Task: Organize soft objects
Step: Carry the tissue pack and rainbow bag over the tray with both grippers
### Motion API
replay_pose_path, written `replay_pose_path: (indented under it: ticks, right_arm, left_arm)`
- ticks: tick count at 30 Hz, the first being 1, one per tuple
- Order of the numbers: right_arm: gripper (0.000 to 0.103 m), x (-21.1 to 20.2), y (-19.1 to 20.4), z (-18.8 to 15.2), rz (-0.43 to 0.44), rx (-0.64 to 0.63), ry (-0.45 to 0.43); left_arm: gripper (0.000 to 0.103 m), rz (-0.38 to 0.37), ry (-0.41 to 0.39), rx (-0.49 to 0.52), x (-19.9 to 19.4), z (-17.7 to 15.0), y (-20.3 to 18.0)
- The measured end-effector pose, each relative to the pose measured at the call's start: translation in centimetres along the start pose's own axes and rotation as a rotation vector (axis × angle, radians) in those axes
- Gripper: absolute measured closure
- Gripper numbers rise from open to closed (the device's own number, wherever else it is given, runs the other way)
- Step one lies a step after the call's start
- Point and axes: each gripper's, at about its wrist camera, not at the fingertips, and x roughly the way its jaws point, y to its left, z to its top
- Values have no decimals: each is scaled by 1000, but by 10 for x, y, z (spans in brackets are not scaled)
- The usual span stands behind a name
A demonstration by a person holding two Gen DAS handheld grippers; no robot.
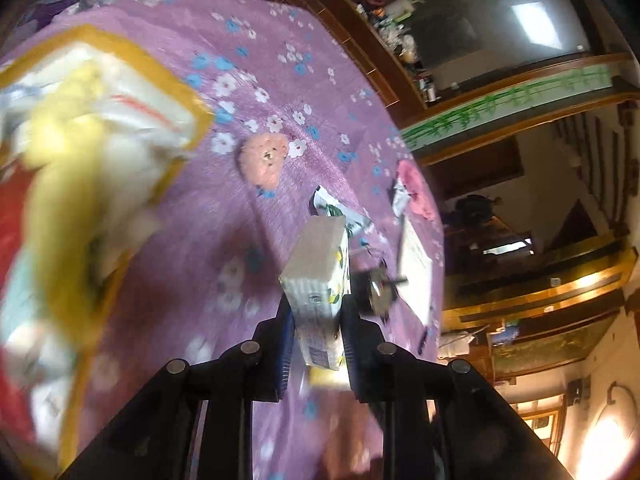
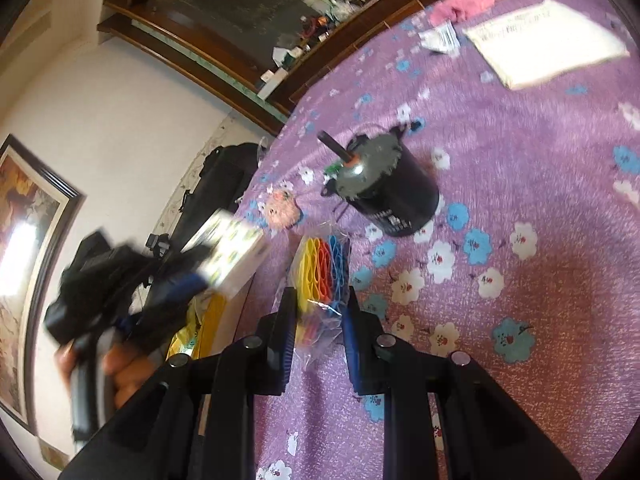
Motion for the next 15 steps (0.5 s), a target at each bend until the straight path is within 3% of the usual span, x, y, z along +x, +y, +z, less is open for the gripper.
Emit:
replay_pose_path:
  ticks: [9,15]
  right_arm:
    - [82,-7,22,-7,-64,-105,-55]
    - [82,-11,35,-15,35,-13,-55]
  left_arm:
    - [81,-54,-82,4,-92,-29,35]
    - [81,-56,-135,9,-133,-32,50]
